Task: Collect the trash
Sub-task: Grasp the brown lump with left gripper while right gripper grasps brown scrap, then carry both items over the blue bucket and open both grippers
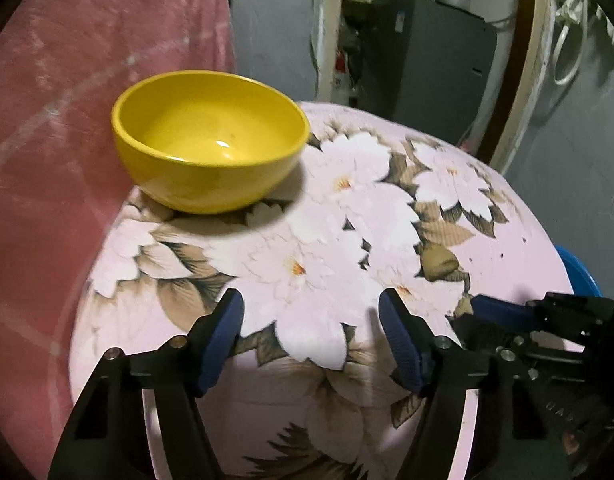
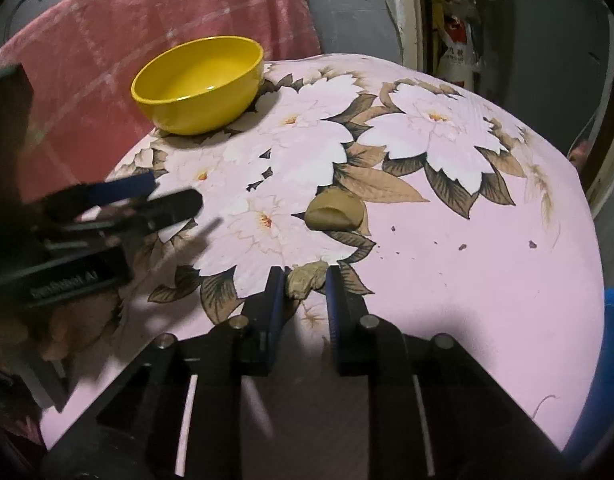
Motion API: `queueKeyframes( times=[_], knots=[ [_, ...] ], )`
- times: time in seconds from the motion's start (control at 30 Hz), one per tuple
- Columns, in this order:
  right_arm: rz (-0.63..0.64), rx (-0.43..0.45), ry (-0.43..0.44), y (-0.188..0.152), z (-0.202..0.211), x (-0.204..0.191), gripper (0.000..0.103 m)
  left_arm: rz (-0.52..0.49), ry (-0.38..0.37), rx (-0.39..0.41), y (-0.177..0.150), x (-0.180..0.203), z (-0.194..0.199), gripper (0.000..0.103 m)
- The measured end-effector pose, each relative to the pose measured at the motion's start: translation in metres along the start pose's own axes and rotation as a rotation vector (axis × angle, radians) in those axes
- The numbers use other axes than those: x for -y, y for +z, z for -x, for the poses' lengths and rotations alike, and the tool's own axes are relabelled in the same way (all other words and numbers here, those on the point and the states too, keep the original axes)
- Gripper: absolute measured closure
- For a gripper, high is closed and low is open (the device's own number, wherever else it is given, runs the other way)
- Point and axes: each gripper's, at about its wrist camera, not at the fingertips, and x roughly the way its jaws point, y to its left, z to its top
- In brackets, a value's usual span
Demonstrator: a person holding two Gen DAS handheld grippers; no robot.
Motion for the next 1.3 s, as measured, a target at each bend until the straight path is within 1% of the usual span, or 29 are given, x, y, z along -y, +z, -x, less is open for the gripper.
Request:
queueKeyframes(
  times=[0.1,0.2,0.3,0.47,0.6,0.63,0.67,0.7,0.8,0.87,0.9,0.97,1.07,1.17,1.2,1.3],
  knots=[
    [-0.025,0.015,-0.020,-0.001,0.006,0.009,0.076,-0.036,-0.007,-0.013,0.002,0.008,-0.004,0.039],
    [-0.051,0.026,-0.045,-0.003,0.012,0.020,0.077,-0.074,-0.035,-0.026,0.004,0.017,-0.009,0.039],
    [-0.054,0.038,-0.093,-0.004,0.017,0.030,0.077,-0.131,-0.053,-0.043,0.009,0.030,-0.017,0.039],
    [-0.098,0.055,-0.102,-0.009,0.023,0.047,0.078,-0.209,-0.108,-0.072,0.018,0.057,-0.031,0.039],
    [-0.117,0.073,-0.102,-0.012,0.029,0.055,0.078,-0.249,-0.099,-0.081,0.023,0.072,-0.044,0.039],
    [-0.119,0.081,-0.104,-0.013,0.031,0.056,0.078,-0.258,-0.098,-0.083,0.025,0.075,-0.046,0.042],
    [-0.121,0.086,-0.104,-0.012,0.032,0.056,0.078,-0.263,-0.100,-0.083,0.026,0.077,-0.047,0.048],
    [-0.126,0.092,-0.101,-0.012,0.032,0.057,0.078,-0.270,-0.104,-0.085,0.028,0.079,-0.049,0.050],
    [-0.143,0.108,-0.089,-0.013,0.033,0.060,0.078,-0.288,-0.101,-0.099,0.033,0.085,-0.054,0.063],
    [-0.149,0.115,-0.084,-0.014,0.036,0.061,0.078,-0.318,-0.092,-0.107,0.033,0.091,-0.056,0.076],
    [-0.151,0.118,-0.082,-0.014,0.036,0.061,0.078,-0.329,-0.088,-0.107,0.033,0.093,-0.056,0.077],
    [-0.158,0.130,-0.076,-0.014,0.040,0.061,0.078,-0.335,-0.072,-0.096,0.032,0.098,-0.054,0.078],
    [-0.160,0.161,-0.082,-0.016,0.049,0.059,0.078,-0.307,-0.099,-0.070,0.029,0.097,-0.047,0.078],
    [-0.156,0.231,-0.102,-0.023,0.071,0.058,0.078,-0.268,-0.136,0.013,0.026,0.098,-0.026,0.078],
    [-0.154,0.253,-0.110,-0.025,0.078,0.058,0.078,-0.238,-0.156,0.046,0.026,0.097,-0.017,0.078],
    [-0.155,0.359,-0.139,-0.029,0.110,0.058,0.078,-0.135,-0.228,0.156,0.026,0.099,0.015,0.078]
  ],
)
